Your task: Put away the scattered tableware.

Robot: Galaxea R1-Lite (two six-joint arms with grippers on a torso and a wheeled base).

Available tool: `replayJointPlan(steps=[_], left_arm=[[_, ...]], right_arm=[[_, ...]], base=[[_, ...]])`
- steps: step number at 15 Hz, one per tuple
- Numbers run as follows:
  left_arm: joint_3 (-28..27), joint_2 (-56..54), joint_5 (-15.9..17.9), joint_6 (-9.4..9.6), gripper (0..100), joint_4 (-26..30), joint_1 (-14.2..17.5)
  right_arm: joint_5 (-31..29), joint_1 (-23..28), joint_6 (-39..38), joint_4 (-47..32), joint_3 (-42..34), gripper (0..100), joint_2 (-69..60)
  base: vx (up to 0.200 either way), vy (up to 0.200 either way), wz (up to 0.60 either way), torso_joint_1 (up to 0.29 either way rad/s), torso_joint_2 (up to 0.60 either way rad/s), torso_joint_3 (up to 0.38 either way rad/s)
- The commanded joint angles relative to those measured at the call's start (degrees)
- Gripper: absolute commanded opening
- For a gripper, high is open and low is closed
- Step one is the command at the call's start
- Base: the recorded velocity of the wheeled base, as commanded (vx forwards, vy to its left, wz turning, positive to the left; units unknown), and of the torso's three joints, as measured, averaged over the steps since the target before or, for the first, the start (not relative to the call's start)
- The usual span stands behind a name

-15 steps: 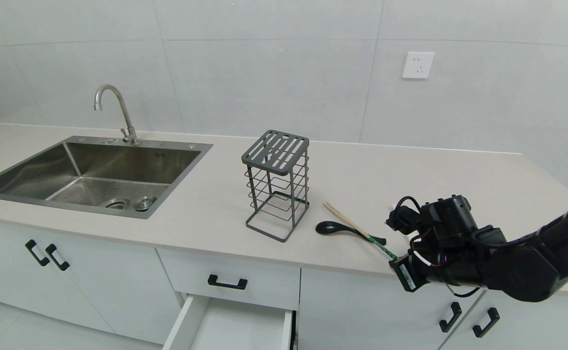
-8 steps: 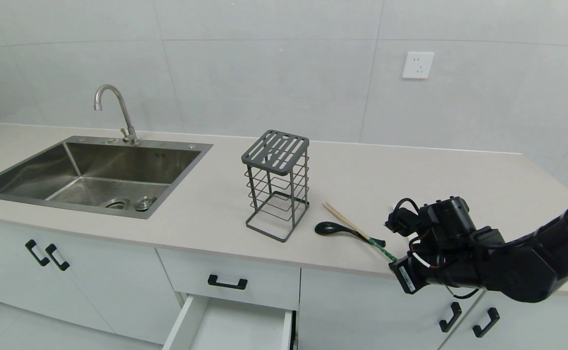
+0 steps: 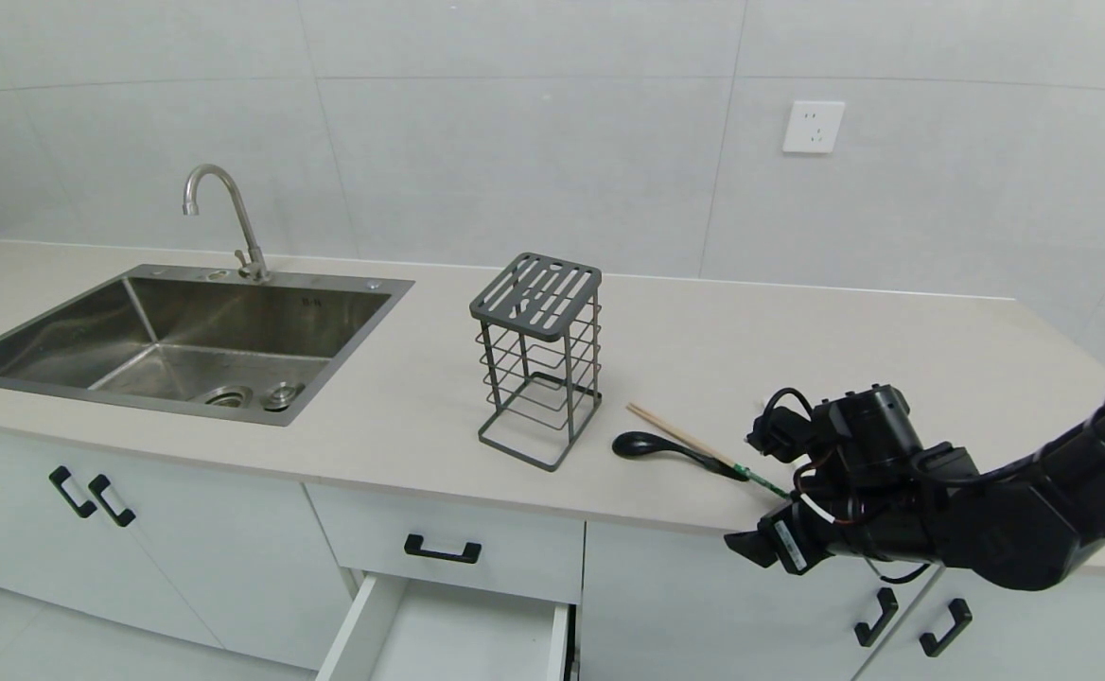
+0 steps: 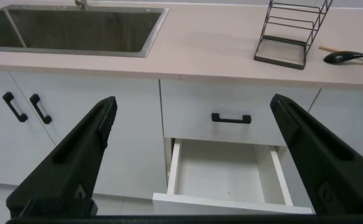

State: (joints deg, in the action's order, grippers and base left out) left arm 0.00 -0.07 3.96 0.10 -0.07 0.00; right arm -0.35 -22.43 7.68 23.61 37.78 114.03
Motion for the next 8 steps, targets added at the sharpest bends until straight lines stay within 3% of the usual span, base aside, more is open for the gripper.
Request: replayJointPlan(steps=[1,8], left_arm=[[0.0,0.1,0.0,-0.01,100,0.0,0.0],[0.0,0.1,0.0,-0.01,100,0.0,0.0]], right_arm=[[0.0,-0.1,0.1,0.0,0.0,100,0.1],[0.0,1.2,0.0,0.1,0.0,100,-2.0]], base=[[0.0,0.0,0.0,0.0,0.0,0.0],[0.0,0.0,0.0,0.0,0.0,0.0]])
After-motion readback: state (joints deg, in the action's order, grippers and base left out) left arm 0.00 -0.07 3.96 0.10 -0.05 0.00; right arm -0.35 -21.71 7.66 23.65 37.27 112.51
